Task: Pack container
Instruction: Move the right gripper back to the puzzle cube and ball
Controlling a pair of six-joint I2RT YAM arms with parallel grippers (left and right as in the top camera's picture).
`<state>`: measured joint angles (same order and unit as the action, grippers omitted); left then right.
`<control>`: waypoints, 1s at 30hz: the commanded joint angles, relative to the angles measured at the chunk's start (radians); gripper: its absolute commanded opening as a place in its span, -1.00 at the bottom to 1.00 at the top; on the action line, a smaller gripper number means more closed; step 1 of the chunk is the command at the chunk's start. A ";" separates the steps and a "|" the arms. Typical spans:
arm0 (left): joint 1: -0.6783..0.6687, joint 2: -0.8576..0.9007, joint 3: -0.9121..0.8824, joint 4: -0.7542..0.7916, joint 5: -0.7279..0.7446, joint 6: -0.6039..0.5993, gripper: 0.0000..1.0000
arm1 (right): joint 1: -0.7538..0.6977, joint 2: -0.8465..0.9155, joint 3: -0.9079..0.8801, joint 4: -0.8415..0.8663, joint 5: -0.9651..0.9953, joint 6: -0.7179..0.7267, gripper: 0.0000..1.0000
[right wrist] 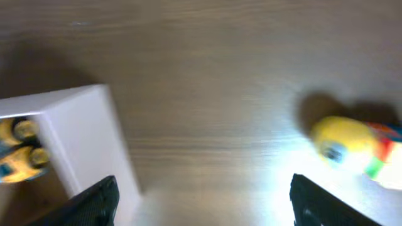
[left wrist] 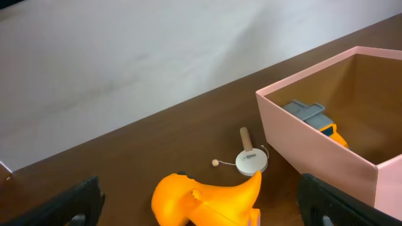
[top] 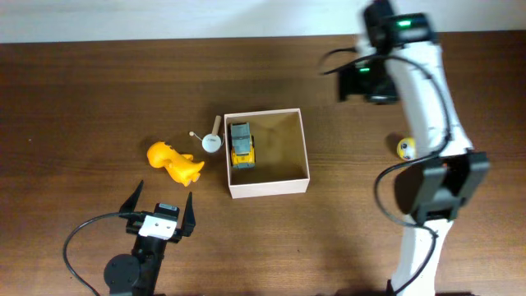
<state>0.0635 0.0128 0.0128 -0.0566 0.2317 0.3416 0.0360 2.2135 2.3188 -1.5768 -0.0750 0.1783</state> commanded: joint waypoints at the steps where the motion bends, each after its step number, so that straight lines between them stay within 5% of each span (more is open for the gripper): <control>1: 0.005 -0.008 -0.004 -0.005 0.001 0.012 0.99 | -0.099 -0.003 0.013 -0.034 0.016 -0.027 0.64; 19: 0.005 -0.008 -0.004 -0.005 0.001 0.012 0.99 | -0.393 -0.044 -0.157 -0.098 0.011 -0.113 0.64; 30: 0.005 -0.008 -0.004 -0.005 0.001 0.012 0.99 | -0.399 -0.403 -0.559 0.072 0.037 -0.115 0.79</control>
<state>0.0635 0.0128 0.0128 -0.0563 0.2321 0.3420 -0.3641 1.9560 1.8256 -1.5192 -0.0624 0.0704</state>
